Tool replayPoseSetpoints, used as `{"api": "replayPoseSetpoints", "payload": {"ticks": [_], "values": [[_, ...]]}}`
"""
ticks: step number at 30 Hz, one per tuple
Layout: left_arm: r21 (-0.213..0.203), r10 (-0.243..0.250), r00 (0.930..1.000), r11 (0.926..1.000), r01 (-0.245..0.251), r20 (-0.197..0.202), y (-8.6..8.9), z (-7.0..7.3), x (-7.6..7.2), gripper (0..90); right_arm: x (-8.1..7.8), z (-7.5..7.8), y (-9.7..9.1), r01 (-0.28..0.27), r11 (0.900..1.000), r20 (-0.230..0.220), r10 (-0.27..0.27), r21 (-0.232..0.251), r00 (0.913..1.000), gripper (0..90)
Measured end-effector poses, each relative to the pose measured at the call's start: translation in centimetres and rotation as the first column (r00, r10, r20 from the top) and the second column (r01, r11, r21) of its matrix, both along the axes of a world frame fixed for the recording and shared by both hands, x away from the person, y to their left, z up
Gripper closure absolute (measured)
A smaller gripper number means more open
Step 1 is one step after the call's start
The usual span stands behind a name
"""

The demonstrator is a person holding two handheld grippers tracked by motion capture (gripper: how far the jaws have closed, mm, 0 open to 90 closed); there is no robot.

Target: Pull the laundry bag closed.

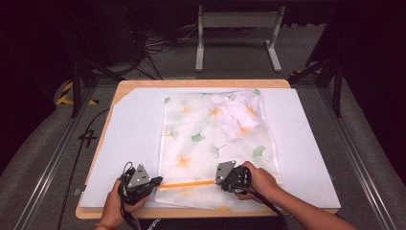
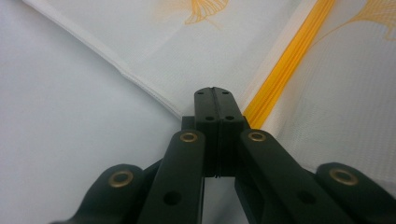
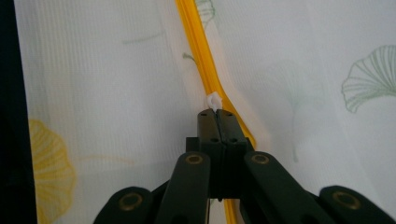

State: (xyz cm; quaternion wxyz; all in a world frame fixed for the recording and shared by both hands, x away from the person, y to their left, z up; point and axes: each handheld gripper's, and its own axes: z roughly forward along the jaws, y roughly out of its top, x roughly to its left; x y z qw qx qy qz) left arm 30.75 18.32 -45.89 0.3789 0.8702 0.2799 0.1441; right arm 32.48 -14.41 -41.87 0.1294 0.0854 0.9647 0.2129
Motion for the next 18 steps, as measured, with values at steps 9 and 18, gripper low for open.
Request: {"api": "replayPoseSetpoints", "payload": {"ticks": [9,18], "values": [[0.016,0.001,1.0000,0.9999,-0.001,0.008,-0.2,0.1,-0.1,90.0,-0.2,-0.2,-0.9,0.009,0.9999,-0.006,-0.009,0.005,0.9999,90.0],[0.009,-0.003,1.0000,1.0000,0.003,0.005,-0.1,0.0,-0.1,90.0,-0.2,-0.2,-1.5,0.012,0.9998,-0.007,-0.012,0.016,0.9999,90.0]]}}
